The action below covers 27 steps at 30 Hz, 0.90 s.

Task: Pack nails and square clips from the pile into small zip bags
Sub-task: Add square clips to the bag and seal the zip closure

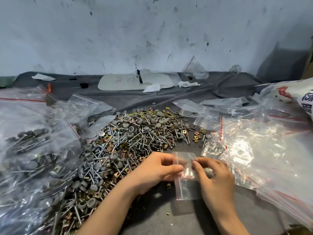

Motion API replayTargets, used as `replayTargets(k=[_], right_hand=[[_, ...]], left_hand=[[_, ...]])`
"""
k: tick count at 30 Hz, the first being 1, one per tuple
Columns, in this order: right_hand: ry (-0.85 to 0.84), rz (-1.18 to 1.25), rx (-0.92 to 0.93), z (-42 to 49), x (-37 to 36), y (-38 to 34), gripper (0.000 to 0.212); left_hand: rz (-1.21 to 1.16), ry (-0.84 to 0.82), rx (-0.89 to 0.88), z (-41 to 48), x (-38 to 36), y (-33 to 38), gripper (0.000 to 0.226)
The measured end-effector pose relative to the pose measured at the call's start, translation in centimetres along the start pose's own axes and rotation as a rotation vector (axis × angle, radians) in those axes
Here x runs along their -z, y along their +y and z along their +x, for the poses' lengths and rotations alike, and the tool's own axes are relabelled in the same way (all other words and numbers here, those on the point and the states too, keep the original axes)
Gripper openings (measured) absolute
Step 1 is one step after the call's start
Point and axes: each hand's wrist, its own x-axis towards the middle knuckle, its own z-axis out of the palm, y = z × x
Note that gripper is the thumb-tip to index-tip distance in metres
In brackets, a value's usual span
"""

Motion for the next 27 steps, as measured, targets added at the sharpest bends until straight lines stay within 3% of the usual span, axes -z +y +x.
replayTargets(k=[7, 10, 13, 15, 18, 22, 24, 27], right_hand=[[0.149, 0.004, 0.071, -0.1, -0.1, -0.5, 0.012], [0.178, -0.058, 0.177, -0.1, 0.0, -0.5, 0.025], [0.145, -0.078, 0.382, -0.2, 0.1, -0.6, 0.029], [0.047, -0.087, 0.424, -0.5, -0.1, -0.8, 0.028], [-0.109, -0.035, 0.355, -0.4, -0.2, -0.9, 0.025], [-0.178, 0.037, 0.33, -0.3, -0.2, -0.5, 0.01], [-0.176, 0.08, 0.266, -0.3, -0.1, -0.3, 0.02], [-0.04, 0.185, 0.109, 0.0, 0.2, -0.1, 0.039]], left_hand=[[0.043, -0.08, 0.092, -0.2, 0.3, 0.0, 0.018], [0.048, -0.058, 0.07, -0.3, 0.2, 0.1, 0.013], [0.103, -0.012, 0.026, -0.4, 0.0, 0.4, 0.018], [0.155, 0.022, -0.024, -0.4, 0.0, 0.6, 0.02], [0.276, 0.058, -0.095, -0.4, 0.0, 0.9, 0.019], [0.333, 0.056, -0.112, -0.4, -0.3, 1.0, 0.021], [0.379, 0.055, -0.131, -0.4, -0.4, 1.0, 0.023], [0.42, 0.092, -0.155, -0.4, -0.3, 1.2, 0.023]])
